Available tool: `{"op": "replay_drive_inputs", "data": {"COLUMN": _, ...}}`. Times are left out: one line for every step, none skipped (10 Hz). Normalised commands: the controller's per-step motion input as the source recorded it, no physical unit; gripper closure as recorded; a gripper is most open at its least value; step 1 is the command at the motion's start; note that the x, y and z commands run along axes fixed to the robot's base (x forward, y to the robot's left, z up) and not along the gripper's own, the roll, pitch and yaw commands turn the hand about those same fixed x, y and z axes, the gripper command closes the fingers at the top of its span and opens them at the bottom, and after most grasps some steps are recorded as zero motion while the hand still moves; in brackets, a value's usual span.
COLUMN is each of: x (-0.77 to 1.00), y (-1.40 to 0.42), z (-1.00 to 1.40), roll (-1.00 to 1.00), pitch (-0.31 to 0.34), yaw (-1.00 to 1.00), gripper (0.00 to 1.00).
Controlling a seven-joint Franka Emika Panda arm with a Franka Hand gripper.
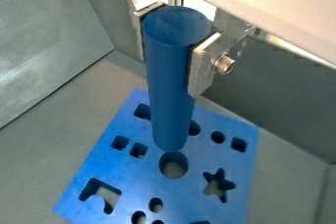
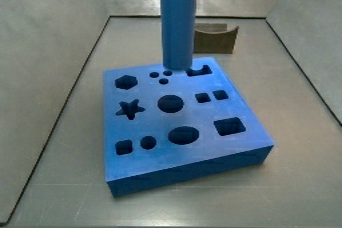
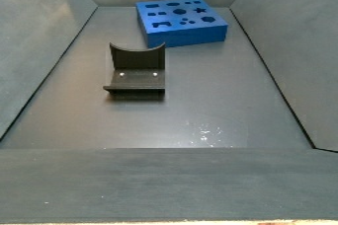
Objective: Pick up the round object. Move up. Move to above the board. Insert the round object.
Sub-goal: Insert the round object.
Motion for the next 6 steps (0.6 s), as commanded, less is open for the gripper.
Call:
{"op": "replay_drive_inputs", "data": {"x": 0.00, "y": 0.00, "z": -0.51, "roll": 0.00, "pitch": -0.346, "yaw": -0.05, "gripper": 1.00}}
{"op": "replay_drive_inputs", "data": {"x": 0.00, "y": 0.00, "z": 0.00, "roll": 0.00, "pitch": -0.023, "yaw": 0.00, "gripper": 1.00}}
{"op": "replay_drive_inputs", "data": {"x": -0.02, "y": 0.00, "z": -0.25, "roll": 0.00, "pitch": -0.211, "yaw": 0.00, "gripper": 1.00}}
{"op": "replay_drive_inputs", "data": {"x": -0.16, "y": 0.01, "z": -0.66, "roll": 0.23, "pitch": -0.429, "yaw": 0.00, "gripper": 1.00}}
{"op": "replay_drive_inputs", "data": {"x": -0.14, "y": 0.00, "z": -0.41, "roll": 0.21, "pitch": -0.266, "yaw": 0.00, "gripper": 1.00}}
{"op": "replay_drive_inputs", "data": {"x": 0.00, "y": 0.00, "z": -0.03, "roll": 0.00, "pitch": 0.000, "yaw": 0.00, "gripper": 1.00}}
